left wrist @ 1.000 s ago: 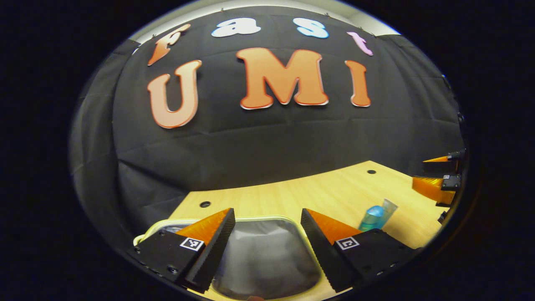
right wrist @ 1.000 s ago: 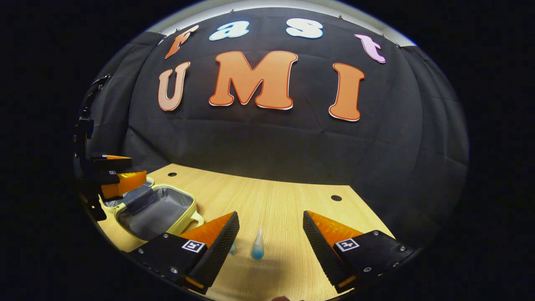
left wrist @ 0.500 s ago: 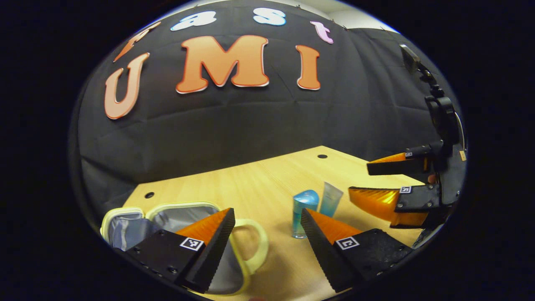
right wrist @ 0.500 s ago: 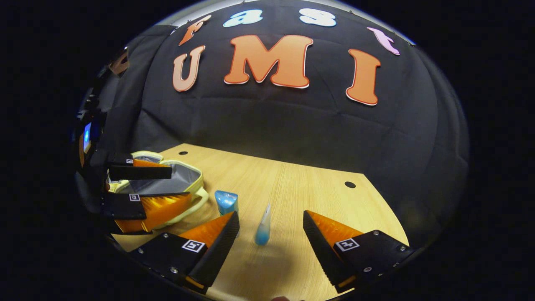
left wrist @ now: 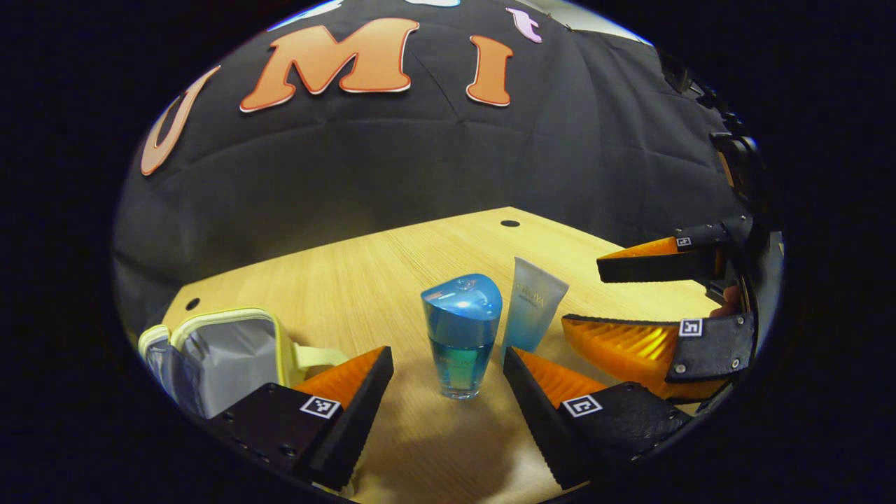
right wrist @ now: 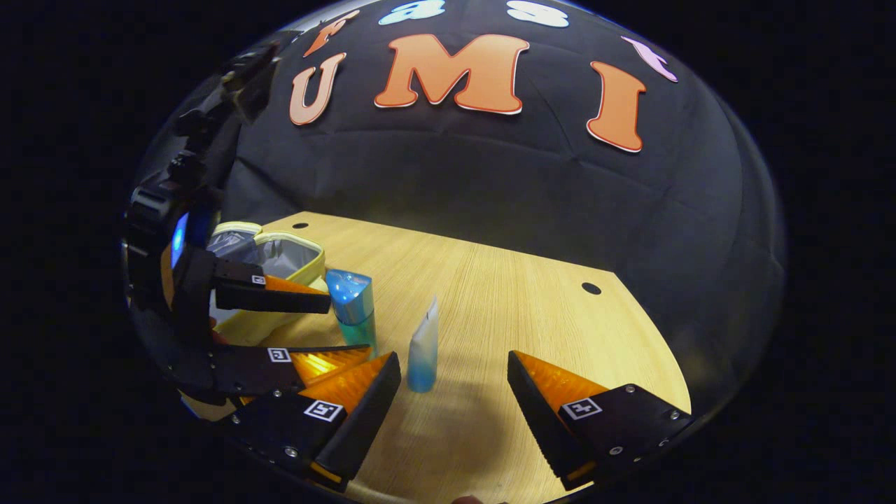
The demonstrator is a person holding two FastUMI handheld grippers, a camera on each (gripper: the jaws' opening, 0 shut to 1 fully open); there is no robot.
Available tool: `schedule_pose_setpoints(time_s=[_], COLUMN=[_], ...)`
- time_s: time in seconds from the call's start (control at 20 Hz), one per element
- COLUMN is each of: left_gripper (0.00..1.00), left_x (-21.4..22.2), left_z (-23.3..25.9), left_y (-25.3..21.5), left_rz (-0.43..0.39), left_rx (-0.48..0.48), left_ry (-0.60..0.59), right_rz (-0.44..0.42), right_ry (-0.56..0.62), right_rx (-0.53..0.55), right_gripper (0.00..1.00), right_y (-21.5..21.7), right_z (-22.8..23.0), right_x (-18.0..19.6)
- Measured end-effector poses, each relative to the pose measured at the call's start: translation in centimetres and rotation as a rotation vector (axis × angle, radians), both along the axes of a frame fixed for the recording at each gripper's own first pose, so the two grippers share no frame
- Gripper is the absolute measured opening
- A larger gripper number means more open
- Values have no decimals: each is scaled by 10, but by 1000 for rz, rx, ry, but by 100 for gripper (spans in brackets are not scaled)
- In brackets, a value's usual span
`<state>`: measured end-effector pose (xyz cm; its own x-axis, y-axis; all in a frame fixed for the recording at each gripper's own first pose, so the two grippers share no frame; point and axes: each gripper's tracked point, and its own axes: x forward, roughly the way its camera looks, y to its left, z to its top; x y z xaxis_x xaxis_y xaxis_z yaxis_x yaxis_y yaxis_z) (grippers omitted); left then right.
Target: First open the suitcase, pack the skin care products into it, and then close the suitcase.
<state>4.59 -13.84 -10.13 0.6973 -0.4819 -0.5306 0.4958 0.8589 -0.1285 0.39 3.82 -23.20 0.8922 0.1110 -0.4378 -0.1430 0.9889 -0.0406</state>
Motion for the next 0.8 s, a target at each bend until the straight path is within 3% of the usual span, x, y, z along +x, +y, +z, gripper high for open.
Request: schedule_pose_setpoints(time_s=[0.15,0.3,0.4,0.65,0.8], left_gripper=[94,65,53,50,49], left_x=[14,19,21,23,36], left_z=[-8,-14,-16,-3,21], left_y=[-9,-22,-23,-14,-3], left_rz=[-10,-22,-9,41,76], left_rx=[-5,-42,-46,-75,-92], left_ry=[33,61,60,78,54], right_rz=[15,34,41,78,101], right_ry=[24,45,57,90,100], right_rx=[3,3,13,57,106], right_gripper=[98,98,98,98,83], right_y=[5,11,13,25,33], right_z=[-12,-24,-32,-57,-60], right_x=[1,7,12,28,35])
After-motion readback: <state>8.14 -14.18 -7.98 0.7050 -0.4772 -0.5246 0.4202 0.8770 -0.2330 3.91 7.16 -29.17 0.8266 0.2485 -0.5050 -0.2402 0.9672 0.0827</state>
